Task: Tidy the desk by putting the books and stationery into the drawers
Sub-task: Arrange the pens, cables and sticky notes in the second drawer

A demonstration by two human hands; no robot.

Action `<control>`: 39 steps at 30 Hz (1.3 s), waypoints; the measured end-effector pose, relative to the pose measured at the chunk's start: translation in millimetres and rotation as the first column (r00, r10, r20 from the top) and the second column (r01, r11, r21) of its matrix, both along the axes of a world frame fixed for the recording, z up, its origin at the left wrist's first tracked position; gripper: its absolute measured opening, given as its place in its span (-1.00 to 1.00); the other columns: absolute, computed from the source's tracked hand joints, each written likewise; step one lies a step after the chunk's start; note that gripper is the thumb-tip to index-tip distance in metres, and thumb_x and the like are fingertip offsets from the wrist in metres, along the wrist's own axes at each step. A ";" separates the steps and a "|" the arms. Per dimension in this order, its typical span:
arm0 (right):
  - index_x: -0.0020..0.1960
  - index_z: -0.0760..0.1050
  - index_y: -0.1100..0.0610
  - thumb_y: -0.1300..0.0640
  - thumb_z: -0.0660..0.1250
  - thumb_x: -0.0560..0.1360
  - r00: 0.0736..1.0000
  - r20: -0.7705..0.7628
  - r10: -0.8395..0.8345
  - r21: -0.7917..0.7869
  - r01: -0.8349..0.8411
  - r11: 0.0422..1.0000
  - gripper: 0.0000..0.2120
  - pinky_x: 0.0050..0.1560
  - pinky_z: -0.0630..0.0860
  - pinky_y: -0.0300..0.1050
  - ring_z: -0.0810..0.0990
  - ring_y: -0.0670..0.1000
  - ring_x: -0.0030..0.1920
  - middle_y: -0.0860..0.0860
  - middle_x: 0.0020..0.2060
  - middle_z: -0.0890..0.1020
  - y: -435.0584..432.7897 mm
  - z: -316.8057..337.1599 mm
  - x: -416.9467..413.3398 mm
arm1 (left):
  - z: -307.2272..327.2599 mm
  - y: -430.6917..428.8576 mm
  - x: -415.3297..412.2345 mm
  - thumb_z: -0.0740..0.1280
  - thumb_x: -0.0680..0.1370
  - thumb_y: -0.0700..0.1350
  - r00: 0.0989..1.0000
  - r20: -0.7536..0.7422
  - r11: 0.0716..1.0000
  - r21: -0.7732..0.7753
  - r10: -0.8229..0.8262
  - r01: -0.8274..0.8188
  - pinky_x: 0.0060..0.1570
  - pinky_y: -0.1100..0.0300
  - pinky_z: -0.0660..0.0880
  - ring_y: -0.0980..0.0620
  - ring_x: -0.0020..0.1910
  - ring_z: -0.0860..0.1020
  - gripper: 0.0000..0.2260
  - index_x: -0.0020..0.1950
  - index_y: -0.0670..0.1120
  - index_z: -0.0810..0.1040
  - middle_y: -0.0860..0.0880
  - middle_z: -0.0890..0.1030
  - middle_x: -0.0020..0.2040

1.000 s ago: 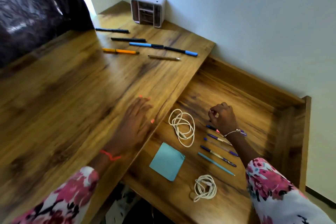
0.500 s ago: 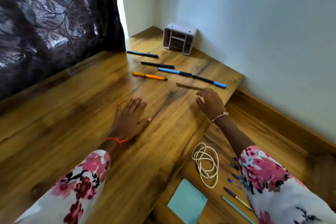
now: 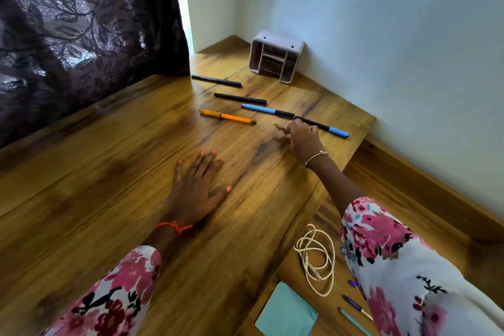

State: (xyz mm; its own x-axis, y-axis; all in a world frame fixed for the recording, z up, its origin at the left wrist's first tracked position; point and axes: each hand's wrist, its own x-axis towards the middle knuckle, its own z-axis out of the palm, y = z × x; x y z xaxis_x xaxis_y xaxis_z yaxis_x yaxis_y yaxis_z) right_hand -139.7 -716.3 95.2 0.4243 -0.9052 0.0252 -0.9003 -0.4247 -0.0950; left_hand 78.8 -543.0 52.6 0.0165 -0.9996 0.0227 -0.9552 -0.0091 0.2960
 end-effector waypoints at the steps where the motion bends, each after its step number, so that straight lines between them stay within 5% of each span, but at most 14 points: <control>1: 0.23 0.35 0.22 0.25 0.14 0.55 0.999 0.050 -0.016 -0.009 0.016 1.000 -0.74 0.26 0.34 0.11 0.45 0.11 0.18 0.15 0.21 0.42 -1.4 0.5 -3.7 | -0.5 -0.1 0.3 -0.14 0.41 0.36 1.000 0.001 1.000 0.002 0.001 -0.001 0.38 -0.15 -0.28 0.10 0.49 -0.13 -0.28 0.50 0.07 0.06 0.07 -0.01 0.53; 5: 0.26 0.31 0.28 0.34 0.11 0.51 0.967 0.196 -0.163 -0.040 0.174 0.984 -0.68 0.13 0.42 0.07 0.47 0.19 0.12 0.22 0.20 0.39 -14.7 6.4 -25.1 | 0.2 -0.2 0.1 -0.15 0.41 0.37 1.000 -0.002 1.000 0.005 0.003 -0.003 0.38 -0.13 -0.30 0.12 0.48 -0.14 -0.28 0.51 0.07 0.06 0.07 -0.02 0.53; 11: 0.29 0.37 0.24 0.18 0.24 0.51 0.958 0.060 -0.279 0.071 0.275 0.959 -0.64 0.25 0.30 0.10 0.32 0.23 0.26 0.18 0.27 0.38 -40.6 3.9 -46.2 | 1.1 0.4 0.2 -0.13 0.41 0.36 1.000 -0.014 1.000 0.006 0.014 -0.014 0.36 -0.10 -0.33 0.15 0.47 -0.15 -0.29 0.50 0.08 0.05 0.08 -0.02 0.53; 17: 0.30 0.33 0.26 0.23 0.10 0.57 0.935 -0.075 -0.346 0.101 0.352 0.931 -0.68 0.33 0.19 0.10 0.21 0.22 0.34 0.22 0.29 0.39 -52.6 0.7 -38.3 | 1.2 0.0 -0.4 -0.13 0.42 0.36 1.000 -0.012 1.000 0.013 0.025 -0.025 0.37 -0.08 -0.35 0.17 0.47 -0.17 -0.30 0.50 0.09 0.06 0.10 -0.03 0.53; 21: 0.29 0.21 0.32 0.22 0.08 0.56 0.908 0.040 -0.418 0.116 0.411 0.904 -0.67 0.30 0.21 0.13 0.38 0.28 0.25 0.30 0.20 0.47 -59.5 7.9 -32.3 | 1.7 0.3 -0.8 -0.14 0.41 0.36 0.999 -0.001 0.999 0.020 0.032 -0.032 0.37 -0.08 -0.35 0.17 0.47 -0.18 -0.30 0.50 0.09 0.04 0.10 -0.05 0.53; 24: 0.12 0.39 0.29 0.19 0.21 0.51 0.919 0.208 -0.334 0.086 0.323 0.943 -0.76 0.06 0.41 0.04 0.52 0.26 0.06 0.27 0.03 0.56 -62.1 20.0 -19.8 | 3.2 0.4 -1.5 -0.16 0.41 0.36 0.999 0.012 0.999 0.028 0.035 -0.035 0.37 -0.08 -0.36 0.16 0.48 -0.19 -0.30 0.51 0.10 0.03 0.11 -0.07 0.53; 26: -0.05 0.48 0.26 0.22 0.29 0.46 0.933 0.282 -0.226 0.095 0.207 0.974 -0.88 -0.16 0.37 -0.09 0.53 0.23 -0.01 0.23 -0.11 0.57 -64.3 24.0 -3.8 | 3.3 -0.2 -2.2 -0.15 0.41 0.35 0.999 0.000 0.999 0.024 0.035 -0.035 0.37 -0.08 -0.35 0.17 0.47 -0.19 -0.30 0.51 0.09 0.04 0.10 -0.05 0.53; 29: 0.09 0.54 0.20 0.14 0.37 0.43 0.956 0.272 -0.113 0.175 0.066 0.982 -0.74 0.05 0.41 -0.09 0.53 0.15 0.09 0.15 0.02 0.60 -66.1 20.7 26.6 | 2.7 -0.2 -3.0 -0.15 0.41 0.33 0.995 -0.008 0.995 0.014 0.103 -0.103 0.36 -0.13 -0.30 0.16 0.46 -0.22 -0.29 0.51 0.05 0.04 0.06 -0.04 0.54; 32: 0.17 0.50 0.14 0.07 0.34 0.46 0.991 0.099 -0.095 0.189 0.075 0.979 -0.69 0.29 0.27 0.08 0.46 0.13 0.20 0.11 0.11 0.57 -66.7 14.0 46.7 | 2.3 0.4 -4.4 -0.13 0.42 0.30 0.970 -0.008 0.969 -0.015 0.245 -0.245 0.35 -0.25 -0.21 0.03 0.49 -0.22 -0.29 0.51 0.00 0.03 -0.03 -0.07 0.54; 39: 0.04 0.48 0.24 0.11 0.34 0.46 0.999 0.036 0.022 0.245 -0.030 0.969 -0.76 0.13 0.36 0.06 0.47 0.16 0.09 0.17 0.00 0.52 -72.0 19.4 52.7 | 0.2 -0.6 -5.5 -0.16 0.43 0.29 0.964 0.048 0.965 -0.007 0.262 -0.262 0.35 -0.29 -0.17 -0.05 0.50 -0.15 -0.27 0.51 -0.07 0.08 -0.12 -0.04 0.53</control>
State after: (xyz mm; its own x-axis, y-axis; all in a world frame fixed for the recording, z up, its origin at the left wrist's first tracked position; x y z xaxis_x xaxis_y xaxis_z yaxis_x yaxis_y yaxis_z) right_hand -87.0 -788.3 114.6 0.4504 -0.8740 -0.1822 -0.8840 -0.4078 -0.2285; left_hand 73.4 -543.6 52.8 0.2764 -0.9606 0.0303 -0.9326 -0.2605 0.2500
